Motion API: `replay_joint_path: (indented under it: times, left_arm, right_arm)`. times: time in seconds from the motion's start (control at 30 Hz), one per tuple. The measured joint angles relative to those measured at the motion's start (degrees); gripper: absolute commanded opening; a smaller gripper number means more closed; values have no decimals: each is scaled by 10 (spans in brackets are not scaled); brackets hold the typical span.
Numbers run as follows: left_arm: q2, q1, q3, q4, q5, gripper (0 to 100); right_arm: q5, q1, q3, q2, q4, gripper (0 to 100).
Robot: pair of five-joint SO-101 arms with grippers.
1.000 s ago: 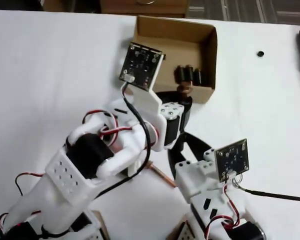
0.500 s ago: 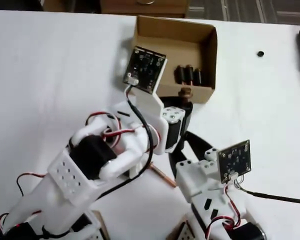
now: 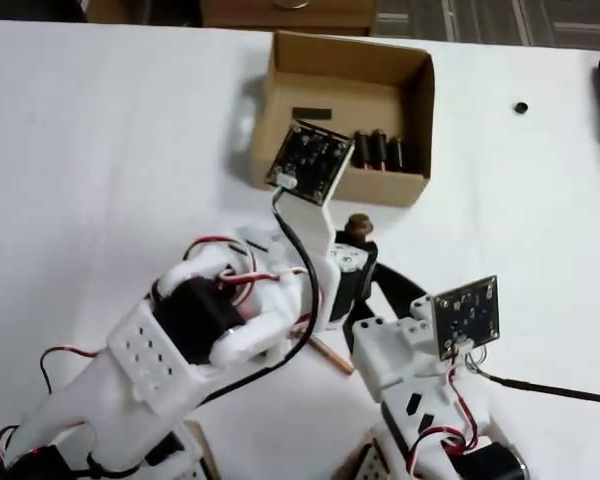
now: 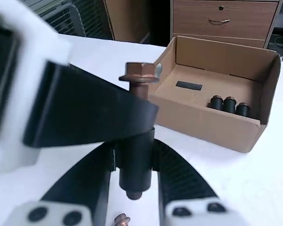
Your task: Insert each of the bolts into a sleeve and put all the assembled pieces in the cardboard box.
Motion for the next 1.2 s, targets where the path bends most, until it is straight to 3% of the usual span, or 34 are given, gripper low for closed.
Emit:
replay_joint_path:
  times: [0.1,0.2,0.53,0.7,0.8,0.97,1.2]
  left_arm:
    - [-3,4,2,11,1,289]
    - [-2,10,8,28,5,361]
    - [-3,9,7,36,3,366]
    - [0,17,-65,33,0,364]
    - [-1,10,-135,33,-25,286]
    - [-1,-24,-225,33,-71,8]
    - [-1,-100,-245,108,-103,21]
  right_arm:
    - [0,1,0,0,1,19]
    - [-2,14,-1,-4,-1,19]
    - [-2,21,-2,-6,0,19]
    - [-1,15,4,-4,-2,19]
    - [-1,16,11,-4,-2,19]
    - [-1,18,11,-4,-2,19]
    - [-1,61,11,-5,-2,19]
